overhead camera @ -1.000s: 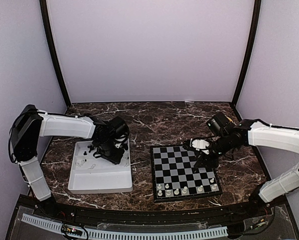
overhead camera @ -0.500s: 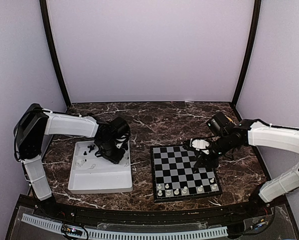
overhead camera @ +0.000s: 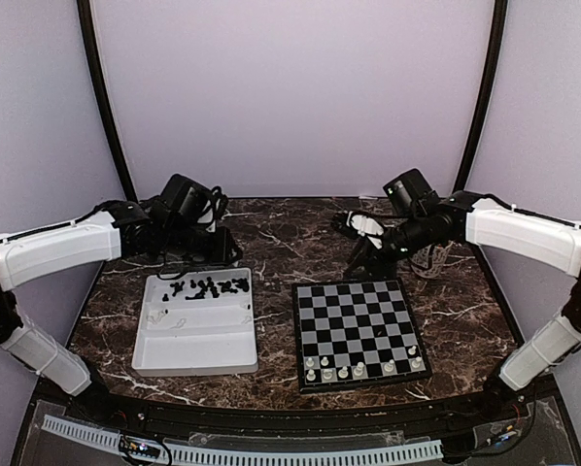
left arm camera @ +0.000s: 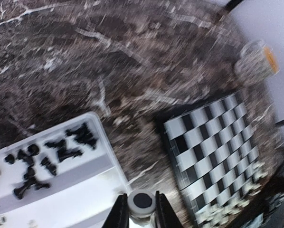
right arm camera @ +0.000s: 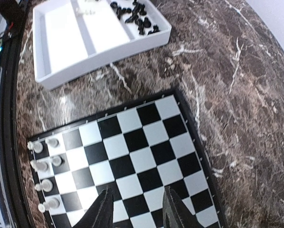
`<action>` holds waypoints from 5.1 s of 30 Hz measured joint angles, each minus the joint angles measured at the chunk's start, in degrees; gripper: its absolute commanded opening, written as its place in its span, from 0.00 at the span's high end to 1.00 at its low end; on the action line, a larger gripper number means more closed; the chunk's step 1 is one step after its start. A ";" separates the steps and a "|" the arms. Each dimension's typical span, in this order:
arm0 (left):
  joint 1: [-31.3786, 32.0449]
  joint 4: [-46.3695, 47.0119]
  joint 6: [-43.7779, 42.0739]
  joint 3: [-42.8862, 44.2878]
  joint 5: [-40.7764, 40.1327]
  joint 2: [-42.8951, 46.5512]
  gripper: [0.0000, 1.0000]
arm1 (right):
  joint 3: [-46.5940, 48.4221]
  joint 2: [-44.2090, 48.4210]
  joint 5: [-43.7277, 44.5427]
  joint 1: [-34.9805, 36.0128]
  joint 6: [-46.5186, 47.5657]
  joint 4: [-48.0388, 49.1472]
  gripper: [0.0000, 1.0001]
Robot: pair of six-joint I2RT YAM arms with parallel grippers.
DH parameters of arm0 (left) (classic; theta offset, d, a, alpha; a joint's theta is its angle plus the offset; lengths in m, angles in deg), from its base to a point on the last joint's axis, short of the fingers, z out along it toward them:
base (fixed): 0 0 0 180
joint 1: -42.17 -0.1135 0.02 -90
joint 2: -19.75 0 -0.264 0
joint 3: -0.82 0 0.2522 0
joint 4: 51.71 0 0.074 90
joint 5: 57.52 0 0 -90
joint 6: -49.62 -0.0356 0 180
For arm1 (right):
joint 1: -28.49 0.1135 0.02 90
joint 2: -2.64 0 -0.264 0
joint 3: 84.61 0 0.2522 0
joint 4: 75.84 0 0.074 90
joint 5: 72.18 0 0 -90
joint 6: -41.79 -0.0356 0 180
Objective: Set up the chess pieces on the board
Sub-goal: Pick up the knight from the storage box, then pass from the left arm to the right, then place the knight at g1.
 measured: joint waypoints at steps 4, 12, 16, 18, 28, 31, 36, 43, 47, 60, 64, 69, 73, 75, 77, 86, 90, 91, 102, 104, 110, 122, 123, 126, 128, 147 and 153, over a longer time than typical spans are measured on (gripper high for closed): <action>0.00 13.20 8.61 -5.18 2.91 5.14 1.00 | 6.60 -4.15 -2.47 0.39 -5.29 3.93 0.63; 0.00 31.50 22.80 -10.43 6.58 4.46 1.00 | 16.96 -11.65 -2.10 4.39 -14.36 10.91 0.62; 0.00 38.64 28.65 -13.88 7.72 4.46 1.00 | 21.44 -15.10 0.59 7.52 -17.00 12.52 0.61; 0.00 41.09 31.12 -15.30 8.20 4.39 1.00 | 23.06 -16.35 1.33 8.57 -18.12 13.09 0.61; 0.00 50.34 37.81 -16.52 11.02 3.39 1.00 | 27.87 -19.17 3.17 11.61 -19.63 13.05 0.59; 0.00 52.59 39.36 -17.05 12.31 2.27 1.00 | 28.74 -19.89 3.67 12.66 -19.63 13.03 0.59; -0.20 54.95 41.40 -18.40 13.49 1.53 1.00 | 28.98 -20.57 4.28 13.42 -20.04 12.98 0.61; -0.28 58.10 43.32 -20.39 13.62 1.53 1.00 | 28.98 -20.81 5.31 13.68 -21.33 13.00 0.59; -0.28 58.69 43.85 -20.59 13.62 1.53 1.00 | 28.98 -20.83 5.62 13.79 -21.55 13.07 0.58; -0.42 60.35 44.59 -21.55 13.62 1.53 1.00 | 28.94 -20.85 6.40 14.16 -21.00 12.92 0.54; -0.55 60.87 44.57 -21.55 14.14 1.53 1.00 | 27.26 -20.55 6.49 14.32 -19.43 12.50 0.53; -0.55 61.81 44.59 -21.55 15.06 1.46 1.00 | 26.51 -20.55 6.60 14.43 -18.91 11.50 0.55; -0.55 62.66 44.78 -21.55 16.00 0.79 1.00 | 27.52 -20.76 6.69 14.43 -19.23 11.39 0.63; -0.55 62.88 44.87 -21.55 16.39 0.39 1.00 | 28.46 -20.98 6.84 14.43 -19.61 11.32 0.69; -0.61 63.32 45.03 -21.55 16.52 0.28 1.00 | 28.98 -21.24 7.34 14.40 -19.98 11.13 0.77; -1.29 64.02 45.86 -21.55 16.41 -0.37 0.94 | 29.07 -21.57 9.97 14.34 -20.96 11.06 1.00; -1.40 64.52 46.49 -21.55 16.41 -0.90 0.82 | 29.07 -21.62 10.95 14.29 -20.83 10.99 1.00; -1.40 64.57 46.49 -21.55 16.41 -0.92 0.79 | 29.07 -21.62 10.97 14.27 -20.81 10.99 1.00; -3.54 54.51 37.13 -20.46 15.41 1.90 0.45 | 25.53 -19.67 9.01 10.08 -18.40 10.27 1.00; -4.20 48.65 32.15 -17.97 13.46 3.34 0.41 | 24.48 -18.14 8.55 8.13 -16.24 8.35 1.00; -4.76 33.66 13.86 -6.86 4.15 6.82 0.36 | 21.42 -11.69 10.73 5.27 -1.77 -2.62 1.00; -5.31 17.35 -2.67 -2.58 -8.28 7.69 0.34 | 11.67 -6.58 25.70 5.73 23.89 -28.48 1.00; -5.38 16.90 -2.99 -2.58 -8.61 7.69 0.34 | 11.30 -6.56 26.38 6.01 24.55 -30.14 1.00; -5.53 16.06 -3.54 -2.58 -9.18 7.48 0.34 | 9.42 -6.51 28.04 7.80 25.42 -34.18 1.00; -5.70 15.34 -3.72 -2.58 -9.25 7.15 0.34 | 7.67 -6.51 28.81 9.46 25.46 -37.05 1.00; -6.71 13.29 -3.08 -3.61 -10.40 7.13 0.34 | 2.10 -11.17 27.74 15.50 21.33 -44.11 1.00; -6.78 13.05 -2.64 -4.55 -10.47 8.35 0.35 | 2.05 -12.87 26.58 17.07 20.17 -44.04 1.00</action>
